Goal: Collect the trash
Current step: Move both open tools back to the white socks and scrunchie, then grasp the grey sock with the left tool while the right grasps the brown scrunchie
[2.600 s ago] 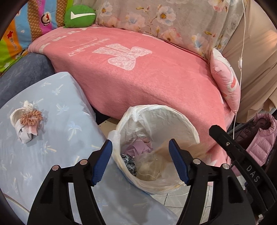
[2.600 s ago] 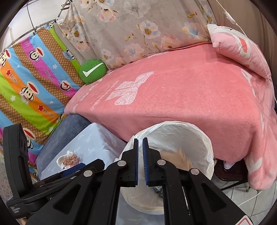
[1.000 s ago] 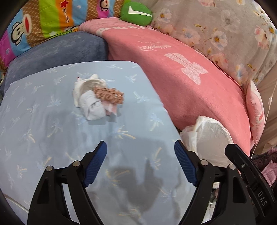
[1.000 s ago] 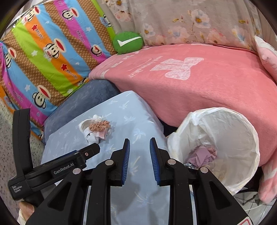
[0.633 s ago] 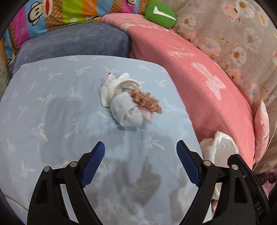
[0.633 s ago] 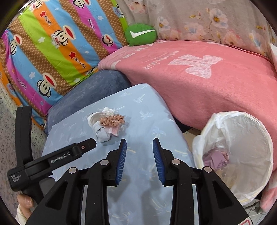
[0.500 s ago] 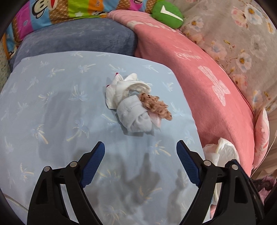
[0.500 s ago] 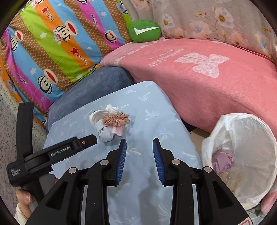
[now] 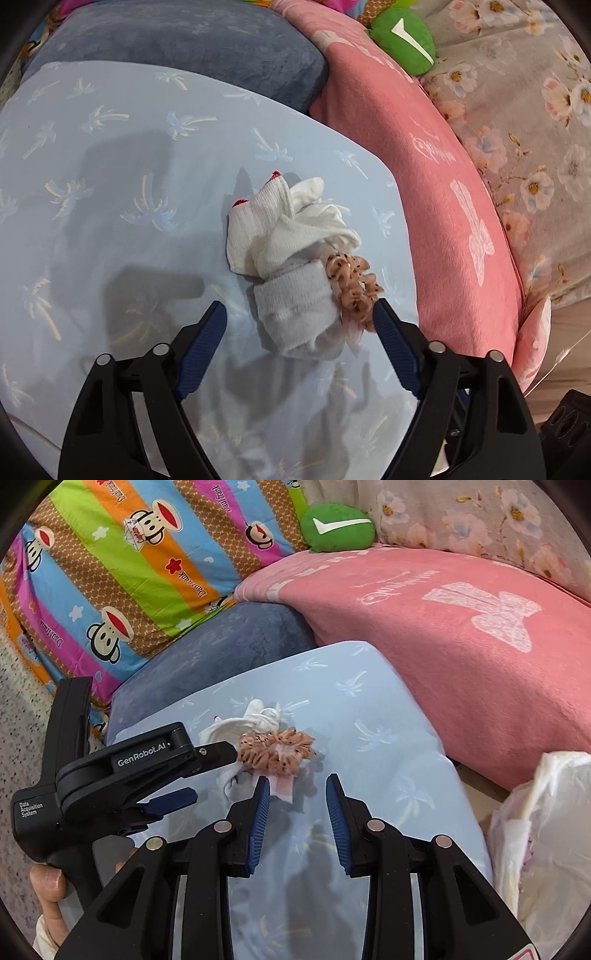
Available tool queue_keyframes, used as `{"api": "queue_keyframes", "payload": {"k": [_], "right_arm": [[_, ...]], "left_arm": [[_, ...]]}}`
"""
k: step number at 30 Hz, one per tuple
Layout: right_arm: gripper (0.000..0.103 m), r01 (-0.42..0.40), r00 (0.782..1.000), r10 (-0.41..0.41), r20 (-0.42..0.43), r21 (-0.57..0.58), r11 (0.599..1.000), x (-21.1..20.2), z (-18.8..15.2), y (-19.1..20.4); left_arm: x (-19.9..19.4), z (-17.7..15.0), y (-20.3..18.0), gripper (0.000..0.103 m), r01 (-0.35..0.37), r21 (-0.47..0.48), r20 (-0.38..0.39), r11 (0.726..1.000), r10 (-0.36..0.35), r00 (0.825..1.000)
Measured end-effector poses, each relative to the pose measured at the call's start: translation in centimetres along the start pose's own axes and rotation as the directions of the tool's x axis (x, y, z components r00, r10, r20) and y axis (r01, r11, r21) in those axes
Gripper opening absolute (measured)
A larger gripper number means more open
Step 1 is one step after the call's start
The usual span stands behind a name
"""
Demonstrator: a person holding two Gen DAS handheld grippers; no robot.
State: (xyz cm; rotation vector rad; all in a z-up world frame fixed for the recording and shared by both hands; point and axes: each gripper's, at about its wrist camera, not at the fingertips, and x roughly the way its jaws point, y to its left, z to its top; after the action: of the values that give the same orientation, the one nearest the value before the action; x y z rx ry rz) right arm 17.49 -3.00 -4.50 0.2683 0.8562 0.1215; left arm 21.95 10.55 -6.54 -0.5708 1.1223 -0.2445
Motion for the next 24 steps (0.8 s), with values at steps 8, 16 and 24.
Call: {"api": "queue_keyframes", "payload": {"k": [8,16,24], "right_arm": [[0.032,-0.013,0.999,0.011,-0.035,-0.063,0.998,4.0,1.1,1.8],[0.032,-0.004,0.995,-0.004,-0.096,-0.08,0.997,8.0,0.5,1.9],[0.009,-0.023,0.992,0.023,-0.122,0.0,1.0,7.9,-0.6,0.4]], "left_arm": [[0.7,0.5,0.9,0.068,0.03,-0.051,-0.033,0.998,-0.031,0.999],[1.8,0.6,1.8,0.059,0.025,-0.069,-0.072,0.997,-0.03,0.997],[2.5,0.2,1.7,0.041,0.063,-0.076,-0.108,0.995,-0.071,0.992]]}}
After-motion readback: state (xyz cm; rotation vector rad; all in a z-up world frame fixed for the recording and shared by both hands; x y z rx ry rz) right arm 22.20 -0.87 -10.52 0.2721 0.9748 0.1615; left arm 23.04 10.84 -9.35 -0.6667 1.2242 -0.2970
